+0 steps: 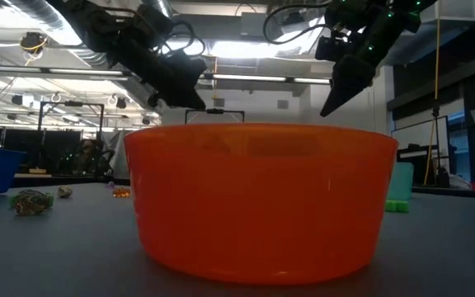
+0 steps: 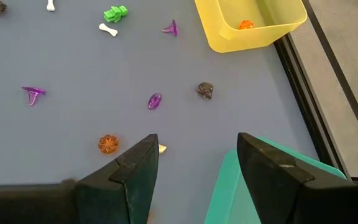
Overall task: Sort Halloween decoration
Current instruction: Put the orange pumpkin toy into the yellow bin
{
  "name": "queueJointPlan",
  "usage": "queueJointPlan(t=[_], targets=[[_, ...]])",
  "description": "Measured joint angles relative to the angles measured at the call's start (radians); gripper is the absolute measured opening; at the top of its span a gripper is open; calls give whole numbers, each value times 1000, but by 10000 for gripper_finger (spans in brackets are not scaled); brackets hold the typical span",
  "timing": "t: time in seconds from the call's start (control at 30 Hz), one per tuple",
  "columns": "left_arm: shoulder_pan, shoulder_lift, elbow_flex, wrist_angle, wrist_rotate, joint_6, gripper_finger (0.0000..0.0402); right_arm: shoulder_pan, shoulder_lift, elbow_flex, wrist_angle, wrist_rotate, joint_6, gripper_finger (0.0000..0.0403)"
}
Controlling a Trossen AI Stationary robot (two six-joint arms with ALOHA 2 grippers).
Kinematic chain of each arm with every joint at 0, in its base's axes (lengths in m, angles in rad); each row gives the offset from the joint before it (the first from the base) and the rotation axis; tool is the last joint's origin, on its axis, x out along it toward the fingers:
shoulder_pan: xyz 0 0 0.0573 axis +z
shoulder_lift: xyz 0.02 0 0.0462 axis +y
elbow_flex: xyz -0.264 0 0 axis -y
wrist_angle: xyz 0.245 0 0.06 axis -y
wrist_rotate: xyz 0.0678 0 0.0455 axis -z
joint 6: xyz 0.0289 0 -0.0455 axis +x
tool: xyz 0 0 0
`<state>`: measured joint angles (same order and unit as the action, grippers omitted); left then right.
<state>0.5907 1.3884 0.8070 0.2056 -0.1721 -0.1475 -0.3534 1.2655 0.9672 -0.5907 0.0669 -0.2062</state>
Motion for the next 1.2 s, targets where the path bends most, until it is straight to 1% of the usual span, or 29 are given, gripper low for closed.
queueJointPlan(t=[0.07,0.17,0.4,0.5,0.63,0.77,0.93,1.2], targets=[[0,1,0,11,-2,0,30,0,0,0,2,0,0,218],[0,37,2,67,2,0,30,0,0,0,18,0,0,218],[-1,218,1,234,6,1,30,0,0,0,43,-1,0,218],[-1,289,1,279,6,1,30,0,0,0,43,0,0,218],[0,354,1,285,-13,1,30,0,0,0,44,-1,0,218],[0,390,1,287,-57,1,30,0,0,0,44,0,0,218],[0,401,1,287,-62,1,33,0,0,0,44,-1,0,218],[0,401,1,319,-62,1,78,0,0,0,43,0,0,218]])
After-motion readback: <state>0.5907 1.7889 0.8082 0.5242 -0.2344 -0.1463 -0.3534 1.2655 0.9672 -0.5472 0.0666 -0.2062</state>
